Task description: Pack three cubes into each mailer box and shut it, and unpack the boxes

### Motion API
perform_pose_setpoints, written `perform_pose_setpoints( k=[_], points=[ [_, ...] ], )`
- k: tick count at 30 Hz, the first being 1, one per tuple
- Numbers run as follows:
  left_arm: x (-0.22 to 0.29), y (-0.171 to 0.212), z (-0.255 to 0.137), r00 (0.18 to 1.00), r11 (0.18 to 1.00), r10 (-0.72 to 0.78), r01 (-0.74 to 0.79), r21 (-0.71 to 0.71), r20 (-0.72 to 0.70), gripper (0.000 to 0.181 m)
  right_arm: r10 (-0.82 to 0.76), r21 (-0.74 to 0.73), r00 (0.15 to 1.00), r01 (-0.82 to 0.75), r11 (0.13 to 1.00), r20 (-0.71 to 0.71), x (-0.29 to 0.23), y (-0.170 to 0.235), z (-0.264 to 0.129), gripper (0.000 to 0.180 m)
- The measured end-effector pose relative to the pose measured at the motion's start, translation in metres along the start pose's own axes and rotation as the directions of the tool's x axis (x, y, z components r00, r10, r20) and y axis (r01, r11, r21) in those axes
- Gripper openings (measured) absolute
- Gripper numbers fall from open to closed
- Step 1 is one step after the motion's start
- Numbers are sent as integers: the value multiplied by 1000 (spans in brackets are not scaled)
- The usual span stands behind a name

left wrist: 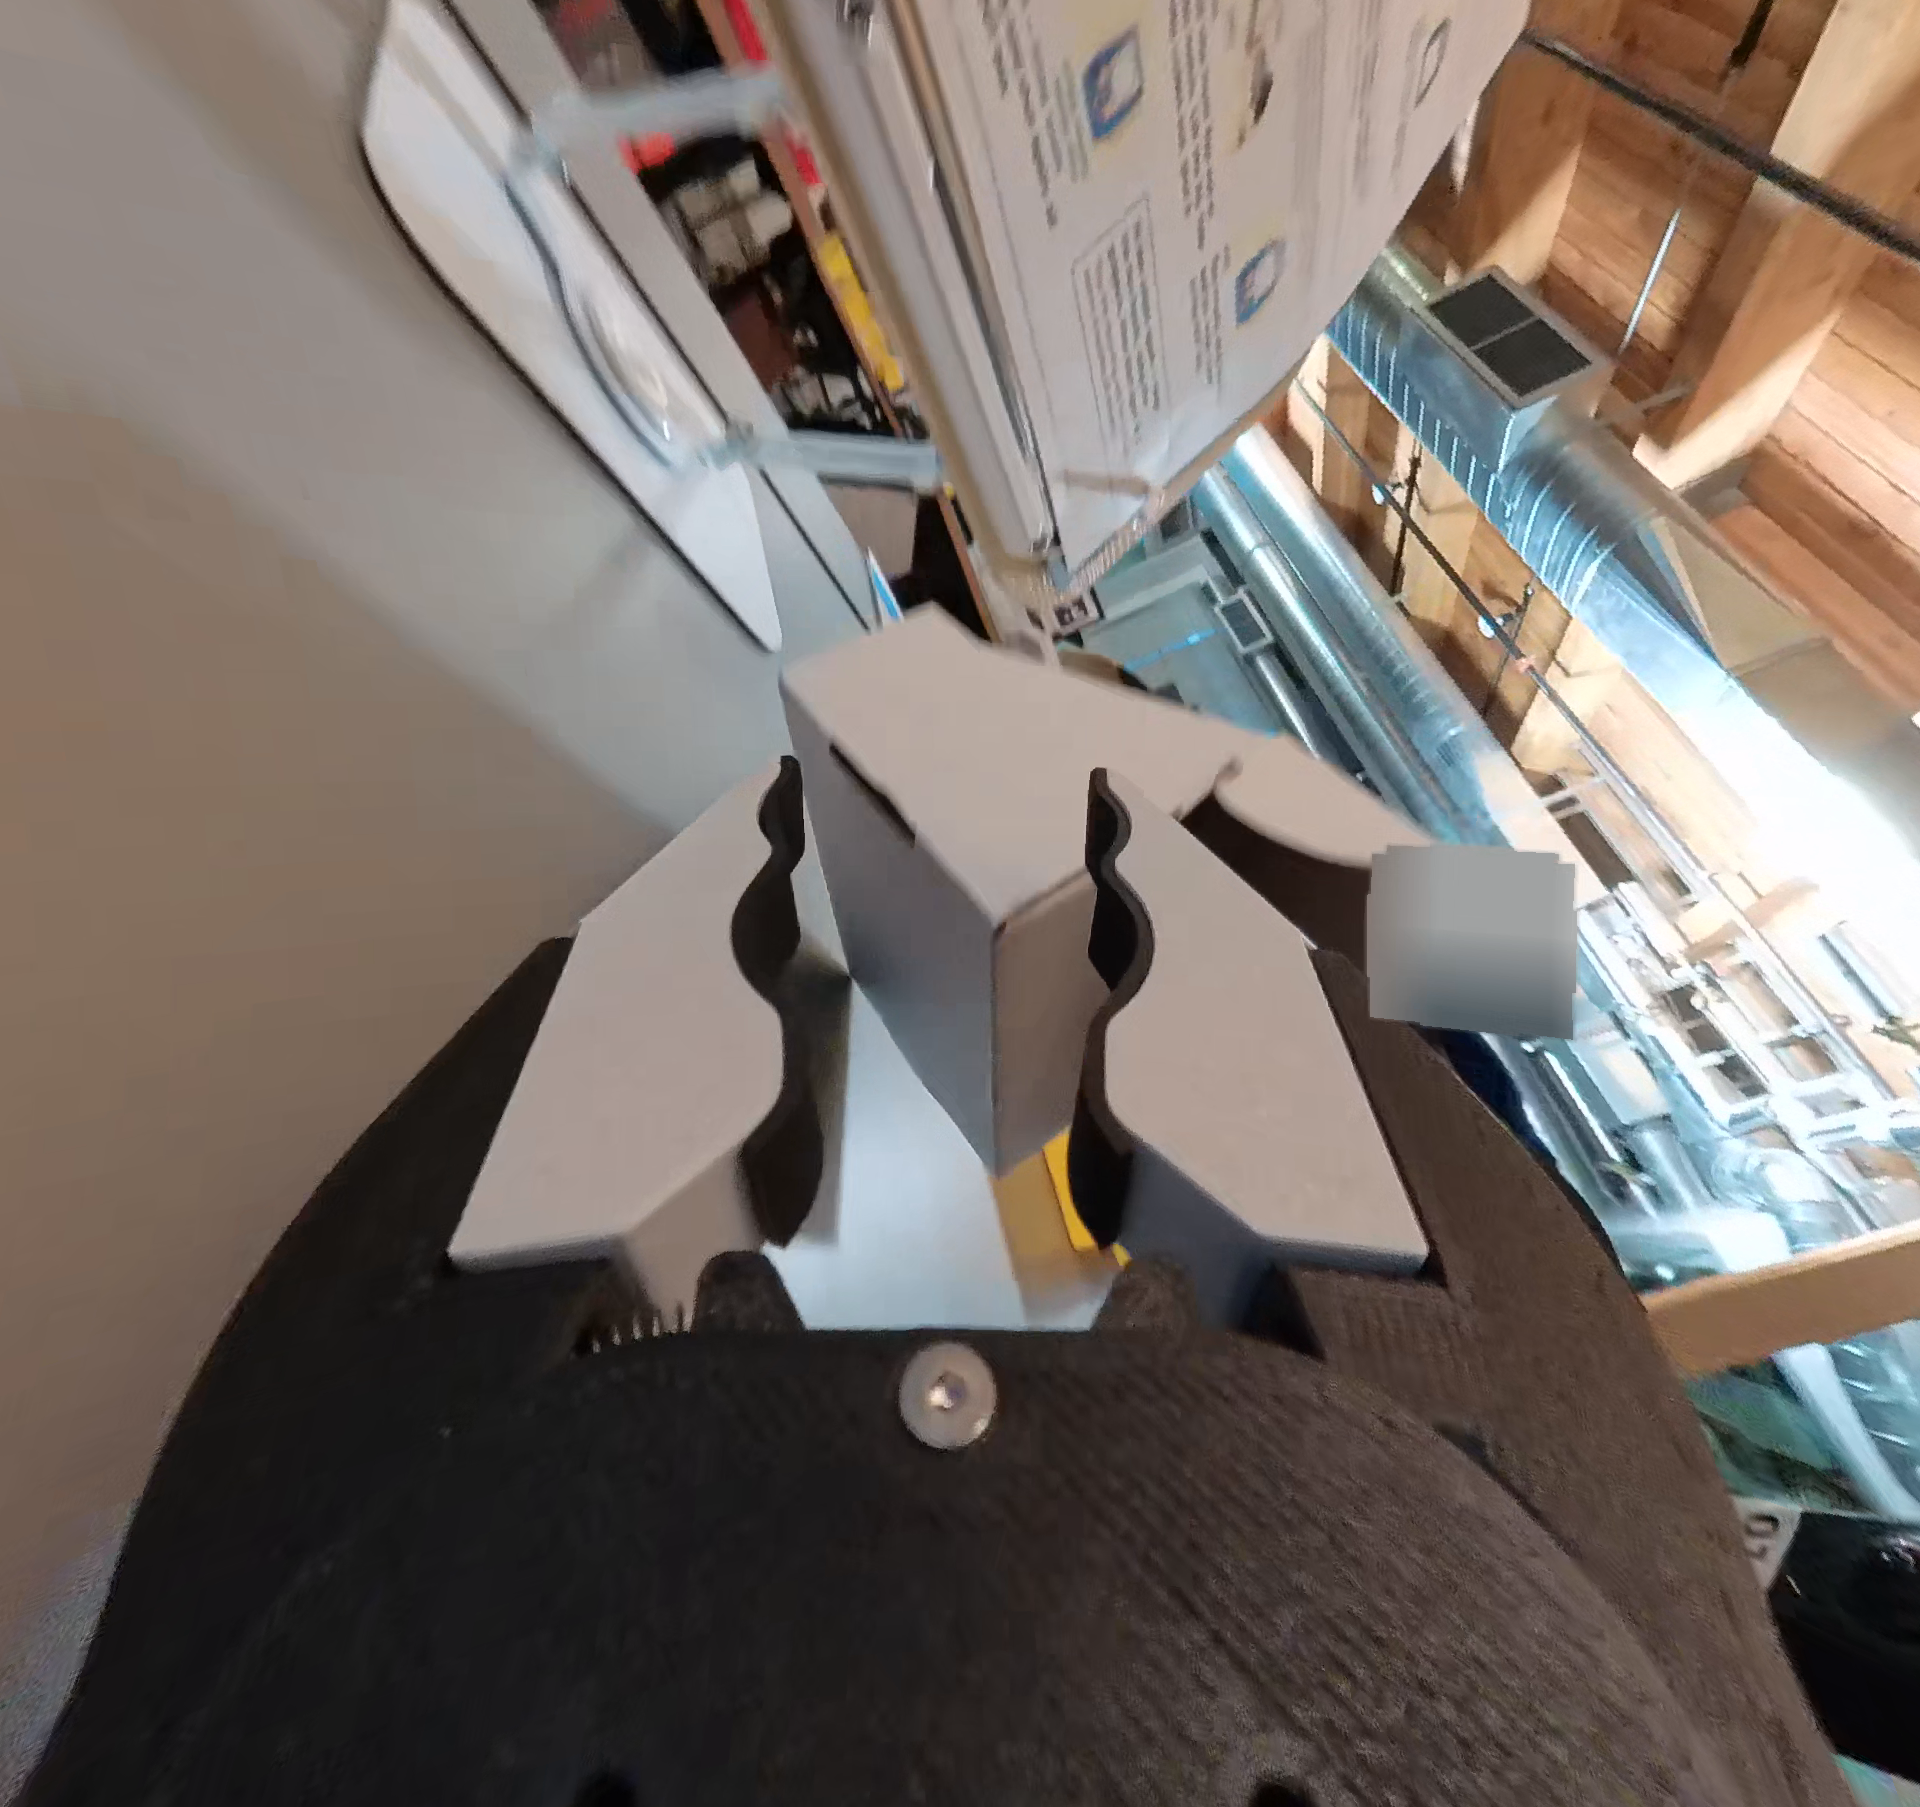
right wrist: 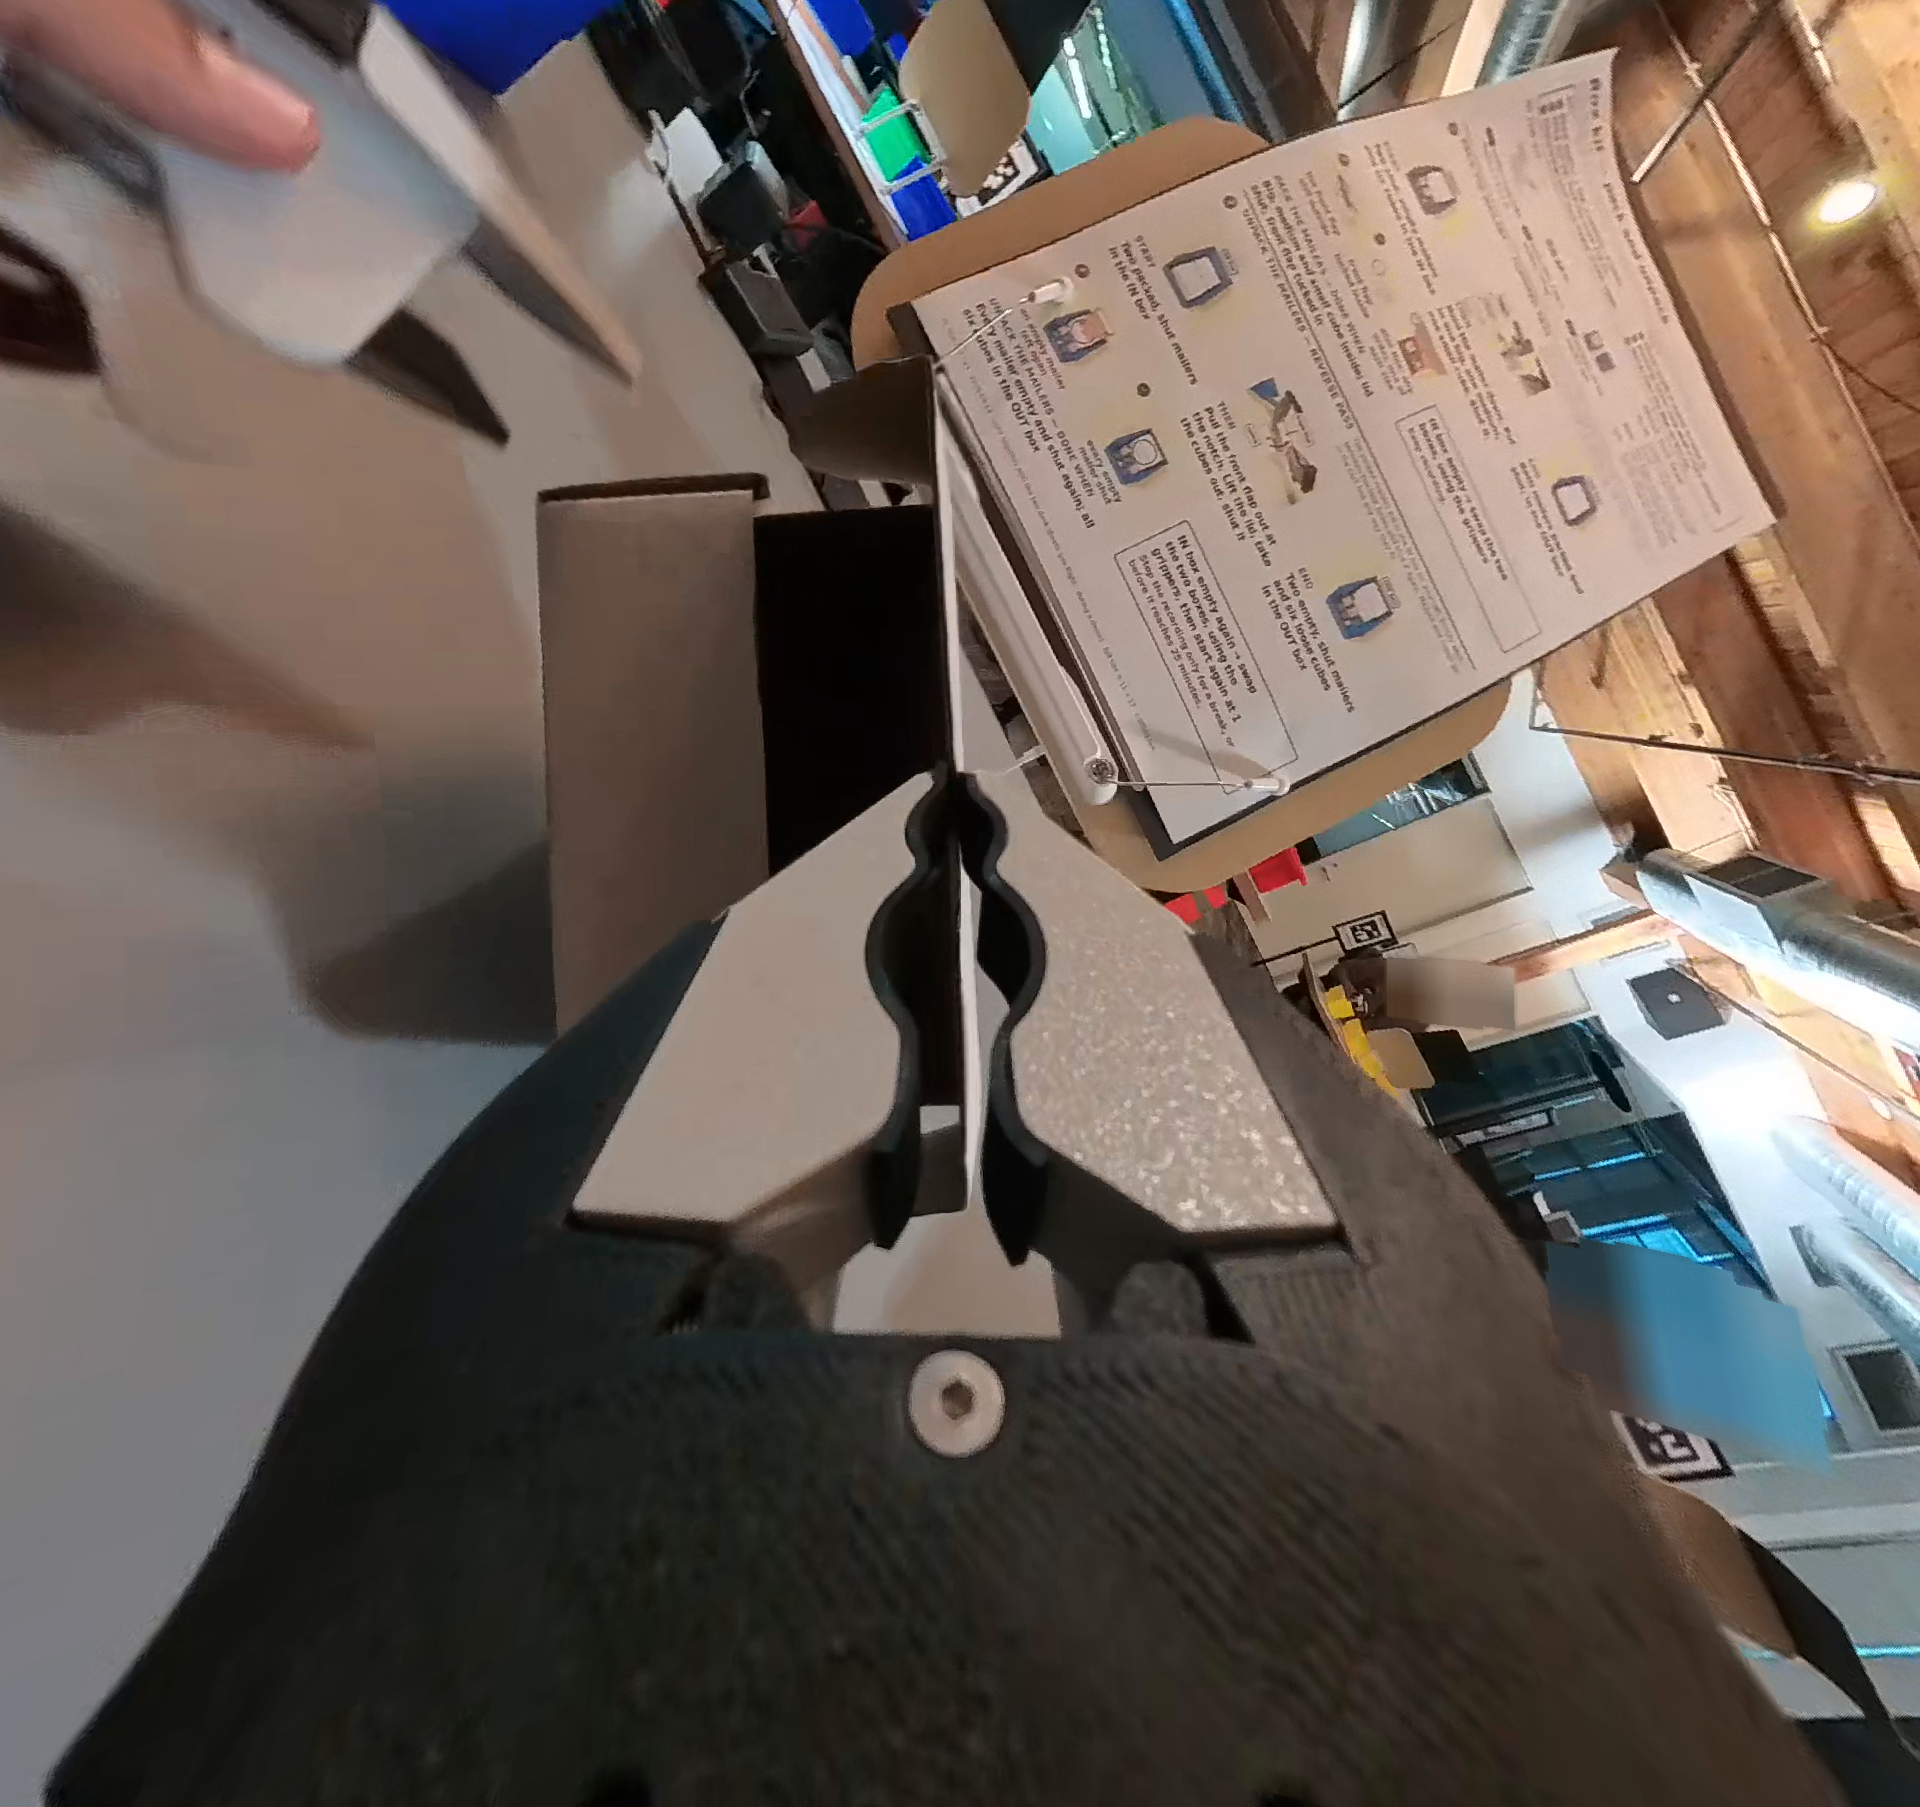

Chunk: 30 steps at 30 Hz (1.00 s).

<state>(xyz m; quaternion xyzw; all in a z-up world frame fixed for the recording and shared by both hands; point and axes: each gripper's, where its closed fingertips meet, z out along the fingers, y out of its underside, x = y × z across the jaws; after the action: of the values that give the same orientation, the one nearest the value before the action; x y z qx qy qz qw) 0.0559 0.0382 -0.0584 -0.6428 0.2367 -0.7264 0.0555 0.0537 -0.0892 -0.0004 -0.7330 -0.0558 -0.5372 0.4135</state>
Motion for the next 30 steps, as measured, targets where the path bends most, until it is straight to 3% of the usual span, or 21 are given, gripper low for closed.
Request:
perform_pose_setpoints(
  k=[4, 10, 19, 30],
  points=[
    [19, -45, -16, 981, 974, 185, -176, 145, -52, 33, -3, 0, 998, 3, 1000, 62, -5, -1, -3, 0],
    [35, -3, 2, 924, 924, 373, -378, -53, -81, 53, 68, -28, 994, -65, 997, 91, -6, -4, -3, 0],
    [30, 16, 9, 915, 910, 395, -401, -103, -80, 70, 161, -31, 973, -158, 987, 163, -8, -10, -7, 1],
    [12, 27, 13, 924, 906, 381, -378, -192, -21, 68, 220, -37, 963, -217, 975, 153, 8, -8, -9, 1]
  ],
)
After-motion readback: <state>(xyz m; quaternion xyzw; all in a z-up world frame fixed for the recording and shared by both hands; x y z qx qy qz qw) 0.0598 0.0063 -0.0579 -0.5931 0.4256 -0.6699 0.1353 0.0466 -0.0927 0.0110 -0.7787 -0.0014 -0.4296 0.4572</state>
